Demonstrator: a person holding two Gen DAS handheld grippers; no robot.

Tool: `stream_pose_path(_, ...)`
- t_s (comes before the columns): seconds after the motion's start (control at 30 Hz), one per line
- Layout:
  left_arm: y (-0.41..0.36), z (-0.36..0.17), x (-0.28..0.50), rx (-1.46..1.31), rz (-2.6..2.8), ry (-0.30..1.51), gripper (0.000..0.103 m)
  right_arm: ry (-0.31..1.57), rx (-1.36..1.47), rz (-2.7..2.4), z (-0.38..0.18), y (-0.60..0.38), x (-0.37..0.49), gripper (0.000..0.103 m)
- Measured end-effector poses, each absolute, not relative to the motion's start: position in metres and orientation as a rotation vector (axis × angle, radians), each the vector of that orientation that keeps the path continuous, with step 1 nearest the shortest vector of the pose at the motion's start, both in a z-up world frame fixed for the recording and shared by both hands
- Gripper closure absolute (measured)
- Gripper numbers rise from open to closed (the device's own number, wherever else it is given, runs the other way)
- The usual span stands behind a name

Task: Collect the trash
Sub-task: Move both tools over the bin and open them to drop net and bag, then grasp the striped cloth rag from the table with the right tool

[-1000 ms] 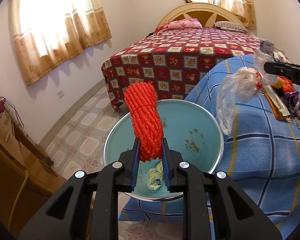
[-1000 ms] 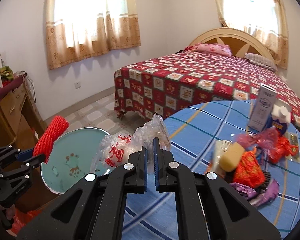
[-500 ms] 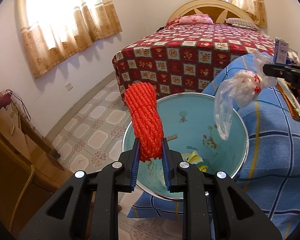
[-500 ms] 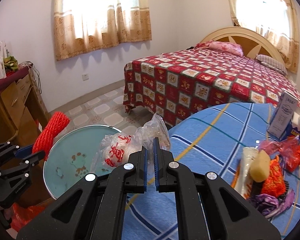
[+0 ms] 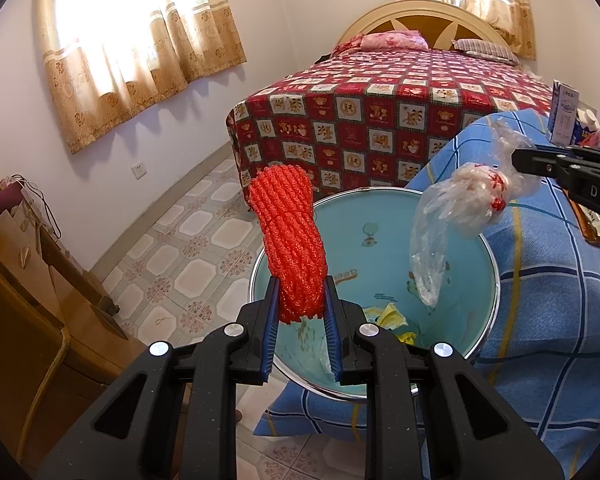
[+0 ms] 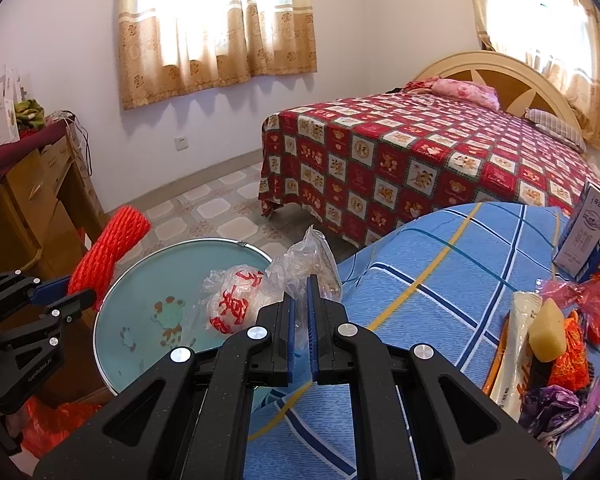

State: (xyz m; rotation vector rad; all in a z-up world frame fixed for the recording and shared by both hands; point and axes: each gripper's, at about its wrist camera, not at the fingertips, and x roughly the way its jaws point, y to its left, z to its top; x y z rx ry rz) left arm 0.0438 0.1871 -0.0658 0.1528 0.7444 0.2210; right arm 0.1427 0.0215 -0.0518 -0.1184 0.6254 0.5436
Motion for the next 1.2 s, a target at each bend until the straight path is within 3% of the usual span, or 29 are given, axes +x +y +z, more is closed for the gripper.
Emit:
stream_pose_path(0.33, 0.184, -0.065, 0.041, 0.146, 0.203, 0.74, 0.081, 0.635, -0.123, 0.554, -0.054, 0.025, 0.142, 0.096)
stream_pose_path(0.47, 0.18, -0.065, 0.039, 0.142, 0.179, 0.739, 0.076, 0.646, -0.127, 0.58, -0.057, 0.029, 0.143, 0.092)
stream_pose_path(0.53, 0.178, -0.066, 0.038, 0.138, 0.17, 0.741, 0.065, 0.656, -0.136, 0.591, -0.059, 0.033, 0.143, 0.069)
stream_pose_path(0.83, 0.17, -0.065, 0.035, 0.149, 0.175, 0.721, 0.04, 0.657, -0.162, 0.568, -0.065, 0.033, 0.136, 0.056)
stream_pose_path(1.0, 0.158, -0.062, 0.029, 0.187, 0.202, 0.669, 0.01, 0.603, -0.234, 0.479, -0.063, 0.008, 0.116, 0.045)
stream_pose_path(1.2, 0.133, -0.072, 0.032, 0.172, 0.11, 0.709, 0.01, 0.606, -0.209, 0.36, -0.061, -0.055, 0.101, 0.045)
